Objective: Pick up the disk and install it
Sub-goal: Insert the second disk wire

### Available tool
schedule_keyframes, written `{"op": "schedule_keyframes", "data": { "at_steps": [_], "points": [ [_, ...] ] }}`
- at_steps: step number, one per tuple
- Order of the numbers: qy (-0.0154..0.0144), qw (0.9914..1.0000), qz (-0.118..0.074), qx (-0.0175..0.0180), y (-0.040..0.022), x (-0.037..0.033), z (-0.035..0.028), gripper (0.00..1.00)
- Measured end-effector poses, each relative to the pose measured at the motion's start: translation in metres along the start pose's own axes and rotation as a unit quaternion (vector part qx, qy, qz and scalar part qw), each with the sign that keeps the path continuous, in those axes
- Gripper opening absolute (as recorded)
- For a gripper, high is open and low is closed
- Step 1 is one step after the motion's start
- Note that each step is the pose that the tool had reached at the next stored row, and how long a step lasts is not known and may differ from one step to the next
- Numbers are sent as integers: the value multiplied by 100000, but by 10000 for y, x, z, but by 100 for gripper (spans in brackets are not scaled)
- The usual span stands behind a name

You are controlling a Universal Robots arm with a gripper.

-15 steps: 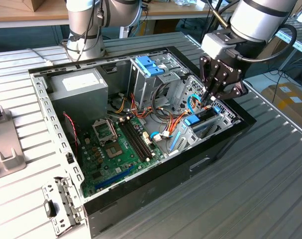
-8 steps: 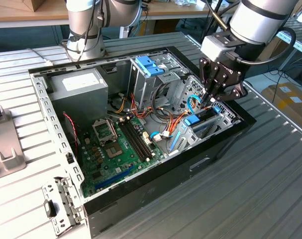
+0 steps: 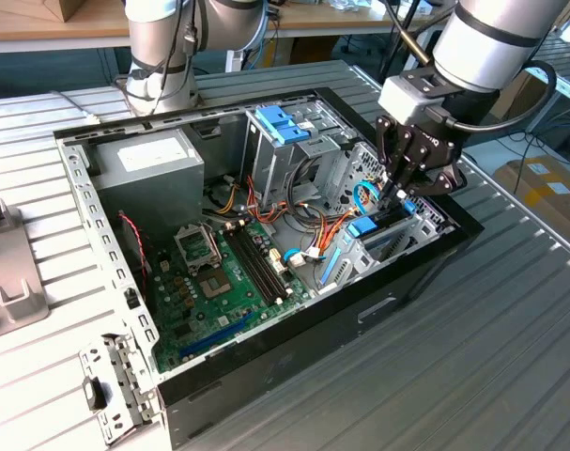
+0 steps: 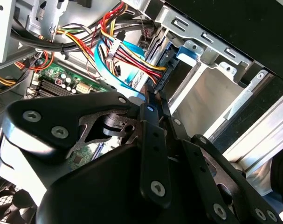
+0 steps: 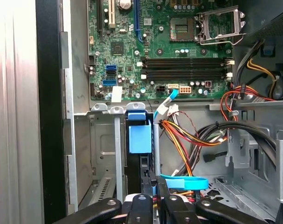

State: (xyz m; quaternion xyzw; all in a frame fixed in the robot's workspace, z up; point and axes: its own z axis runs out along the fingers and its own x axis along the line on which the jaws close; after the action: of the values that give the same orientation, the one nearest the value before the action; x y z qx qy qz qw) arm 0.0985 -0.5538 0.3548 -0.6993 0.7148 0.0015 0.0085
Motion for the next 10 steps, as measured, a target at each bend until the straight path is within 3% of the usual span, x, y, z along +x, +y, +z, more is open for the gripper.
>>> {"op": "schedule_keyframes", "data": {
  "at_steps": [4,10],
  "points": [
    [3,100000,-1,-3,0,12,51,16],
    [1,100000,-7,0,6,27,76,16]
  ]
}}
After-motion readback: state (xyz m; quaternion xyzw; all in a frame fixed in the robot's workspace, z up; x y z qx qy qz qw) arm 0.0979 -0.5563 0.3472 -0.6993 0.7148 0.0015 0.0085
